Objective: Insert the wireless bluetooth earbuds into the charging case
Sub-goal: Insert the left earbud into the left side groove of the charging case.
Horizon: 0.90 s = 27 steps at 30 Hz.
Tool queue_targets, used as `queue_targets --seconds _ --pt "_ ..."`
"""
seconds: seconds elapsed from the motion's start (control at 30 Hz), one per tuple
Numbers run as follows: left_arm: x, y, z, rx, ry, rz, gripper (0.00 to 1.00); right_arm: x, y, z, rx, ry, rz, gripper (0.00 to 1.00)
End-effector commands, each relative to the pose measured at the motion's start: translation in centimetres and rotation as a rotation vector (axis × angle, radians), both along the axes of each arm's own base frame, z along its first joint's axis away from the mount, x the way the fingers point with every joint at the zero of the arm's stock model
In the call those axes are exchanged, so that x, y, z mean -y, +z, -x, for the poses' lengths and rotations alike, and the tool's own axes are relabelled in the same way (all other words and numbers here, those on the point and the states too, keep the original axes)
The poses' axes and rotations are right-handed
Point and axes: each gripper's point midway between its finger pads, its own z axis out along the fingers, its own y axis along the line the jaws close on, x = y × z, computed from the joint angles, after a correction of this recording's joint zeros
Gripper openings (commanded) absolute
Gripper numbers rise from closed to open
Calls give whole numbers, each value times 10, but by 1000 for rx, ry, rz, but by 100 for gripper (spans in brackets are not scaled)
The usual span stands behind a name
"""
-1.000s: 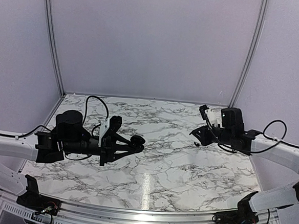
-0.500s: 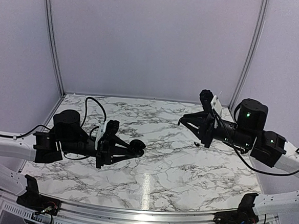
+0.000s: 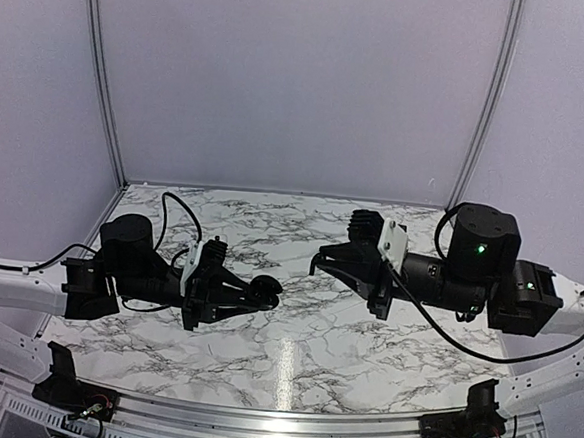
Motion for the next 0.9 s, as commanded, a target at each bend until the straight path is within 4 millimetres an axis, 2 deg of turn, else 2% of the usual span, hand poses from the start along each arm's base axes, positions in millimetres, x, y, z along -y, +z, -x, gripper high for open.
queue_targets --seconds 0.0,0.17,0.37,0.63,0.87 --pt "1 13 -5 48 19 38 2 -5 11 2 105 -58 40 9" --pt "3 12 -15 64 76 30 1 -11 7 4 121 -74 70 9" --pt "8 15 -29 26 138 31 0 -18 1 -6 127 -176 112 8" --pt "10 31 -41 -34 200 82 0 -24 -3 -13 138 -264 92 8" --pt "14 46 -47 -89 222 117 0 -25 6 -25 170 -350 55 8"
